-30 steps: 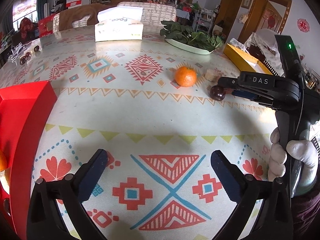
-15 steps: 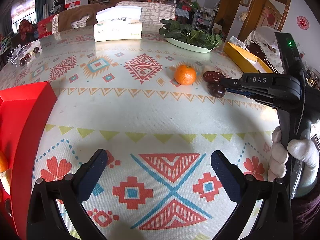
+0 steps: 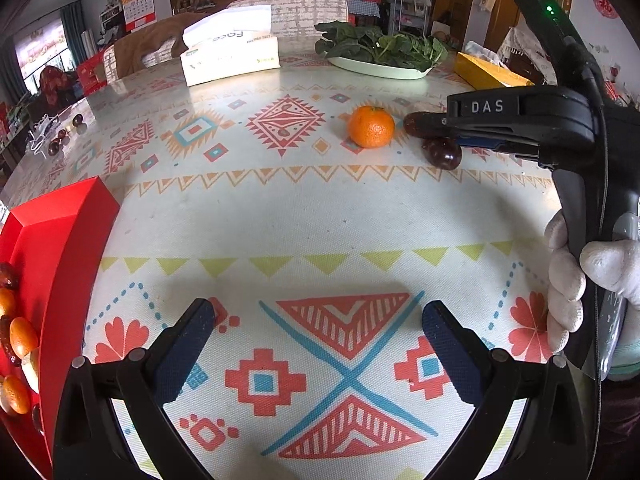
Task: Organize fruits
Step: 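Grasp the last mandarin with the left tool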
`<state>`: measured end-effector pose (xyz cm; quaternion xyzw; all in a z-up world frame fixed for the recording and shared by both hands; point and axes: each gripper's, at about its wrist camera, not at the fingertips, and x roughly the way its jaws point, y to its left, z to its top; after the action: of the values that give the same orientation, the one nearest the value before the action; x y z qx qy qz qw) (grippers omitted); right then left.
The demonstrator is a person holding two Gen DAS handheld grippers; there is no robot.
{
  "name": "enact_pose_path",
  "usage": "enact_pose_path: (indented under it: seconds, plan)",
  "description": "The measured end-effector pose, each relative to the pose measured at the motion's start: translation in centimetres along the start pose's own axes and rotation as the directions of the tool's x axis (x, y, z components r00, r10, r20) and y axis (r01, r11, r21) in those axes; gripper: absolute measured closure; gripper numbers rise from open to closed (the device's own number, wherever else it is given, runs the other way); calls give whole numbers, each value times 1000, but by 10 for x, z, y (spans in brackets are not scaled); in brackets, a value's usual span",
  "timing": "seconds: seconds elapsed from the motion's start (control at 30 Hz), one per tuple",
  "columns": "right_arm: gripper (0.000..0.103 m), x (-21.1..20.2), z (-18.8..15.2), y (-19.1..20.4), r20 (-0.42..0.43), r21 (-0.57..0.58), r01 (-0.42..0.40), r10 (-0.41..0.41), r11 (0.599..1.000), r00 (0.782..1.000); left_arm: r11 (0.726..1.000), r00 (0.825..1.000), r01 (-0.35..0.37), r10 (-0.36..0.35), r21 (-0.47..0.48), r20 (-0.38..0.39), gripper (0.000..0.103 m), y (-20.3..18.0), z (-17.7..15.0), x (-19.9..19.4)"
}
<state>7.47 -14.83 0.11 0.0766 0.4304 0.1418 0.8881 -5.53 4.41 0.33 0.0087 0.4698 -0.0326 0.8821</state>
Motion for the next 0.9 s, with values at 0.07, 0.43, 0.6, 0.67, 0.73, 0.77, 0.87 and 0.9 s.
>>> enact_pose_path:
  seconds: [0.07,0.43,0.6,0.67,0.73,0.77,0.87,0.9]
  plan:
    - [82,-1,1,-4,-5,23,-17,17,1000,1000,1000,1000,9,-9,-3,2,0,1,0,0]
    - [90,-22,3,-38,16,144,-99,98,985,995,981,986,169,-169,-90,6,42,18,52,9]
    - [90,-20,3,-54,15,203,-158,158,967,987,976,979,204,-202,-75,34,42,8,94,34]
    - [90,-14,4,-59,9,230,-186,190,955,982,980,980,195,-193,-38,42,42,-2,105,43]
    - [90,-10,6,-63,8,258,-215,221,942,975,983,982,184,-184,-4,37,42,-11,114,53]
    - [89,-10,6,-64,8,263,-221,227,939,974,984,983,179,-179,10,32,42,-15,118,59]
    - [86,-10,8,-64,14,264,-240,244,934,970,987,988,148,-151,57,34,49,-24,123,72]
    - [85,-10,9,-63,17,262,-247,251,933,968,988,990,136,-139,76,36,59,-26,123,72]
